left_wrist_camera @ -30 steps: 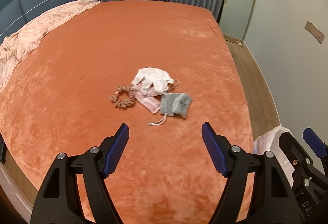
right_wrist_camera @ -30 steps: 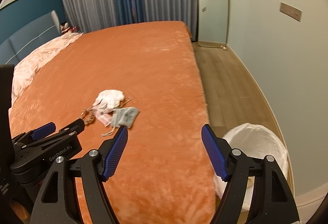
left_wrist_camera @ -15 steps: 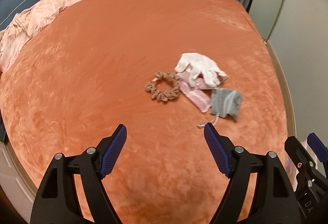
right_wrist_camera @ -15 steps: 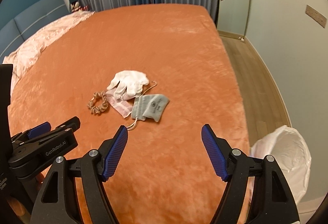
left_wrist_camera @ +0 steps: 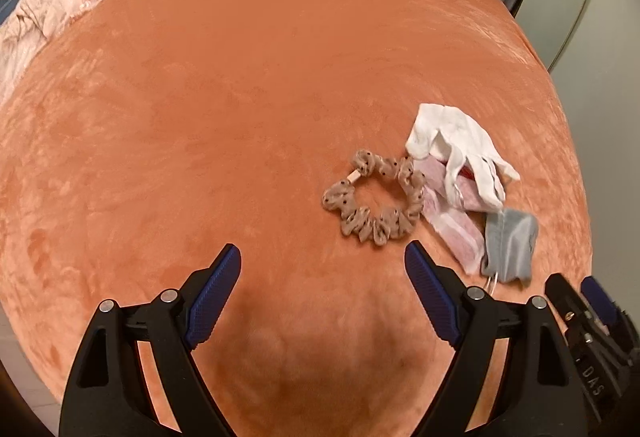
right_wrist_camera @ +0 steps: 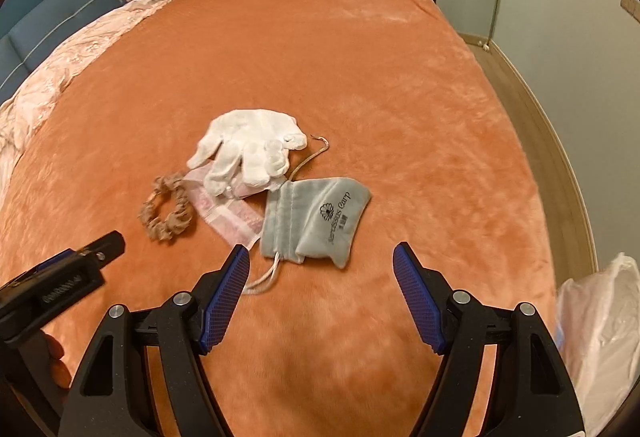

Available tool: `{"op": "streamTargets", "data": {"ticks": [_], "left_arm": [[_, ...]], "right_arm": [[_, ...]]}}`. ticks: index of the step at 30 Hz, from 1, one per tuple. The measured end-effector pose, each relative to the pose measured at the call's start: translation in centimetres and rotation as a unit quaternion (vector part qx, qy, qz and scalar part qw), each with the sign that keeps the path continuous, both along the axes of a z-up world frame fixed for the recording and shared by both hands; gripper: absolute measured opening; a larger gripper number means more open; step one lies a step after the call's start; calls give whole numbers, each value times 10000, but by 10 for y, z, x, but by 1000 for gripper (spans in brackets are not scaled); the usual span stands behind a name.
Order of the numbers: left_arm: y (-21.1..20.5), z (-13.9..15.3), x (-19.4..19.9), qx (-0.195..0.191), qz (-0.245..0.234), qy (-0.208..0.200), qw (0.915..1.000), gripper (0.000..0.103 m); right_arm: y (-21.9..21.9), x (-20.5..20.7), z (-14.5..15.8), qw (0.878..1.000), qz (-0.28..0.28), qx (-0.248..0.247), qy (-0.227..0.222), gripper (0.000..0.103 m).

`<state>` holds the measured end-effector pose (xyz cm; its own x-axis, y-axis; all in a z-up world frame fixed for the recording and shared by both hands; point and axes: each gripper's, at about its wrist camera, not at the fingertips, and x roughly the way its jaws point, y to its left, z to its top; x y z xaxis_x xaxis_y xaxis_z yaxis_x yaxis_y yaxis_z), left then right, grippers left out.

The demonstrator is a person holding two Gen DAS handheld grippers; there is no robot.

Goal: Collect trash
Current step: 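Grasp the brown scrunchie with the left tool while the right tool grasps the grey pouch, then carry the scrunchie and grey pouch over the trash bin with both tools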

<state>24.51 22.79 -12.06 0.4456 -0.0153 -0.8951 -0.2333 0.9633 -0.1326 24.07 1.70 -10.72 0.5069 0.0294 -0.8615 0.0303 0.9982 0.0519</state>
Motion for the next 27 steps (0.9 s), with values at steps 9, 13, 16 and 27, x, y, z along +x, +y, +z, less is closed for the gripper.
{"op": "streamTargets", "data": {"ticks": [9, 13, 16, 27], "left_arm": [[10, -44, 44, -497, 267, 355, 9978, 59], [7, -46, 51, -393, 140, 234, 9989, 34], [10, -49, 55, -392, 65, 295, 9988, 14], [-10, -1, 27, -225, -115, -45, 9997, 8]], "right_arm": [[-7, 26, -41, 9990, -173, 119, 394, 50], [-6, 32, -57, 9978, -151, 230, 598, 34], [-2, 31, -61, 9982, -130, 168, 561, 26], [8, 3, -17, 9988, 222, 305, 296, 6]]}}
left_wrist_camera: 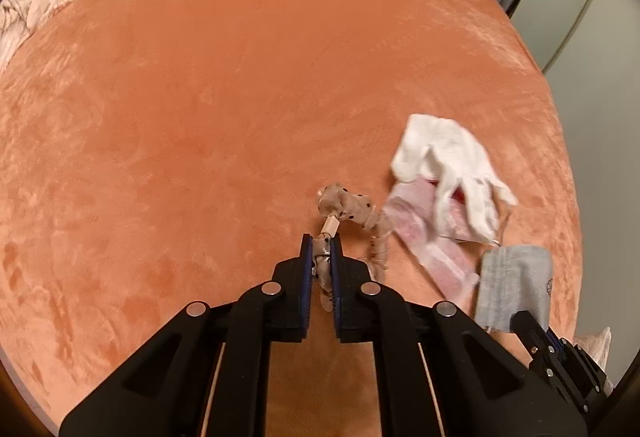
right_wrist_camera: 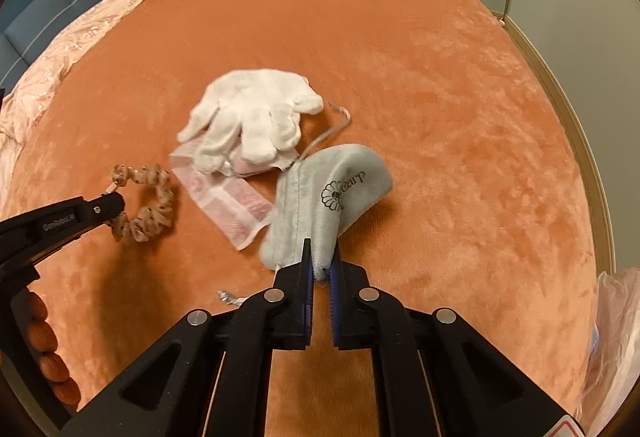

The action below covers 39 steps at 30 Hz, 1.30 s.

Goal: Collect trash
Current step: 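Carry the scrunchie and grey pouch over the trash bin with both tools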

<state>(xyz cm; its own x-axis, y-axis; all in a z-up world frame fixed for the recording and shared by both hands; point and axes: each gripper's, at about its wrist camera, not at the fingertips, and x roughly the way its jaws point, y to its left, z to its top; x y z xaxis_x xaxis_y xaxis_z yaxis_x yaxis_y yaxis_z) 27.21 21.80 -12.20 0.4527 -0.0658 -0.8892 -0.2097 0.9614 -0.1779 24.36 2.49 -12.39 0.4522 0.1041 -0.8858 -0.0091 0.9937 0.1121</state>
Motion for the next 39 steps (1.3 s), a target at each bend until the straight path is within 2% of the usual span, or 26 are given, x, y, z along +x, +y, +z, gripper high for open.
{"op": "streamTargets", "data": {"ticks": [11, 19, 23, 30, 39], "left_arm": [[-73, 100, -48, 14, -612, -707, 9956, 8], [-148, 161, -87, 82, -1126, -1154, 9869, 8], [-190, 182, -108, 128, -1436, -1326, 9806, 8], [-266, 202, -145, 149, -1977, -1499, 9686, 8], [-358, 198, -186, 111, -2709, -1520, 9505, 8]], "right_arm": [[-31, -59, 95, 9962, 9, 171, -850, 6], [-94, -107, 169, 9870, -351, 280, -1543, 6], [-128, -133, 192, 9818, -554, 274, -1798, 6], [-192, -179, 211, 9734, -1041, 259, -2025, 6], [-268, -225, 203, 9652, -1681, 172, -1995, 6]]}}
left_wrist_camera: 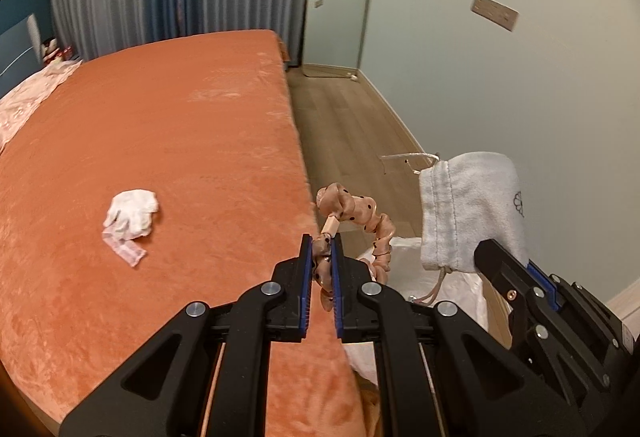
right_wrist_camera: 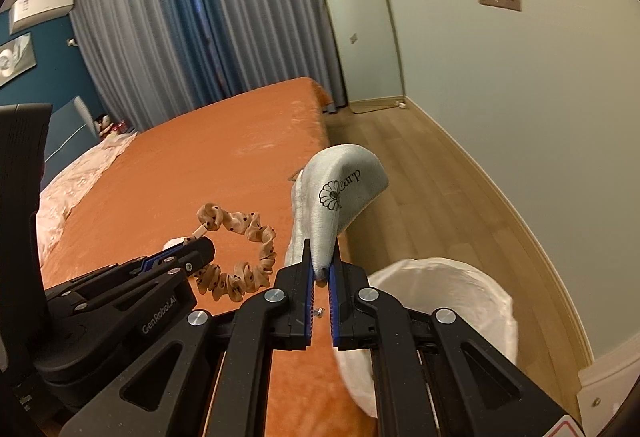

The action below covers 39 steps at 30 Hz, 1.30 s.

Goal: Collect trash
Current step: 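Carry the scrunchie and grey pouch over the trash bin with both tools, then open both tools to drop the scrunchie and pouch into the bin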

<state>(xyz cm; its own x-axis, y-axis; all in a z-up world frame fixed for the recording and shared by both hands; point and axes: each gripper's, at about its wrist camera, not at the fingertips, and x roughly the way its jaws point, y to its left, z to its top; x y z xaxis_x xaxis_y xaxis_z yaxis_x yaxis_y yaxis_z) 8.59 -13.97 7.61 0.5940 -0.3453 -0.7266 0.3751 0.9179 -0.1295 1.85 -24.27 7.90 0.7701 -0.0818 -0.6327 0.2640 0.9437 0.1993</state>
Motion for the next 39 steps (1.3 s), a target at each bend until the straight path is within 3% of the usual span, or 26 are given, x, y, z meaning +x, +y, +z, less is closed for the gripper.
{"op": "streamTargets", "data": {"ticks": [9, 19, 22, 26, 39], "left_arm": [[-64, -18, -28, 114, -516, 107, 9985, 9], [-95, -37, -35, 203, -787, 262, 9964, 11], [-99, -39, -34, 159, -817, 272, 9962, 18], [-103, -39, -34, 162, -749, 231, 9968, 42], [-91, -46, -25, 302, -582, 239, 9976, 42]], "right_arm": [[-46, -23, -19, 9987, -492, 61, 149, 6], [-71, -38, -38, 9964, -778, 184, 271, 6], [-73, -41, -41, 9959, -833, 206, 287, 6], [-75, -41, -45, 9954, -874, 235, 322, 6], [-73, -32, -52, 9957, -776, 309, 412, 6]]}}
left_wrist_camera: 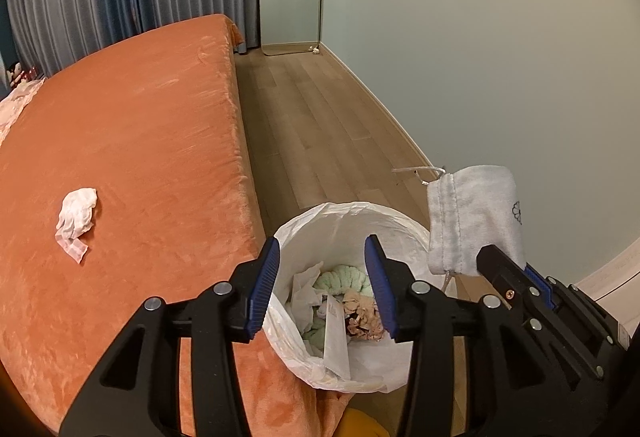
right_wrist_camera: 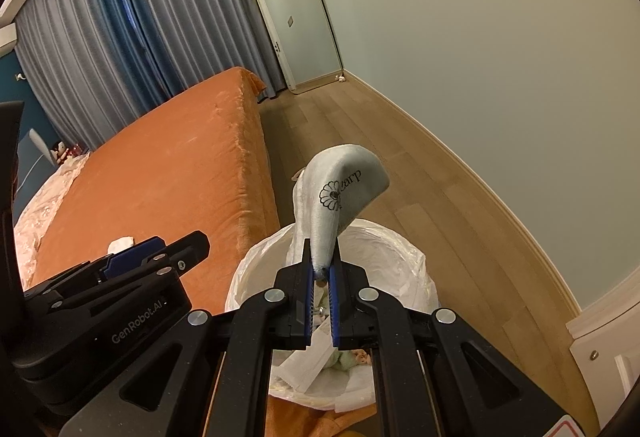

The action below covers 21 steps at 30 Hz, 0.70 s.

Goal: Collect trash
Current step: 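Open both tools to drop the scrunchie and pouch into the bin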

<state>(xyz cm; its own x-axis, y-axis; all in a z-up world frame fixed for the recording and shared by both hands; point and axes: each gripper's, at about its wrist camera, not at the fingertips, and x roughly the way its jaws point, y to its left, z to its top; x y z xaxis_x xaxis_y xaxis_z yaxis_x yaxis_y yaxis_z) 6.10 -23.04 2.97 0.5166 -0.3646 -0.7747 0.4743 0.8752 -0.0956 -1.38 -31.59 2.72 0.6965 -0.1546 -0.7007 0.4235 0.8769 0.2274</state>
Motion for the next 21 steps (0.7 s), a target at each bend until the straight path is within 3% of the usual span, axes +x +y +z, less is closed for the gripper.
{"op": "streamTargets", "data": {"ticks": [8, 12, 21], "left_arm": [[14, -1, 3, 14, 130, 2, 9999, 48], [22, -2, 6, 10, 218, 12, 9998, 49], [45, -2, 12, -8, 408, 29, 9992, 49]], "right_arm": [[7, 3, -2, 10000, 76, -5, 52, 12], [15, 8, -1, 9998, 138, -75, 92, 26], [29, 15, 3, 9995, 245, -188, 72, 37]]}}
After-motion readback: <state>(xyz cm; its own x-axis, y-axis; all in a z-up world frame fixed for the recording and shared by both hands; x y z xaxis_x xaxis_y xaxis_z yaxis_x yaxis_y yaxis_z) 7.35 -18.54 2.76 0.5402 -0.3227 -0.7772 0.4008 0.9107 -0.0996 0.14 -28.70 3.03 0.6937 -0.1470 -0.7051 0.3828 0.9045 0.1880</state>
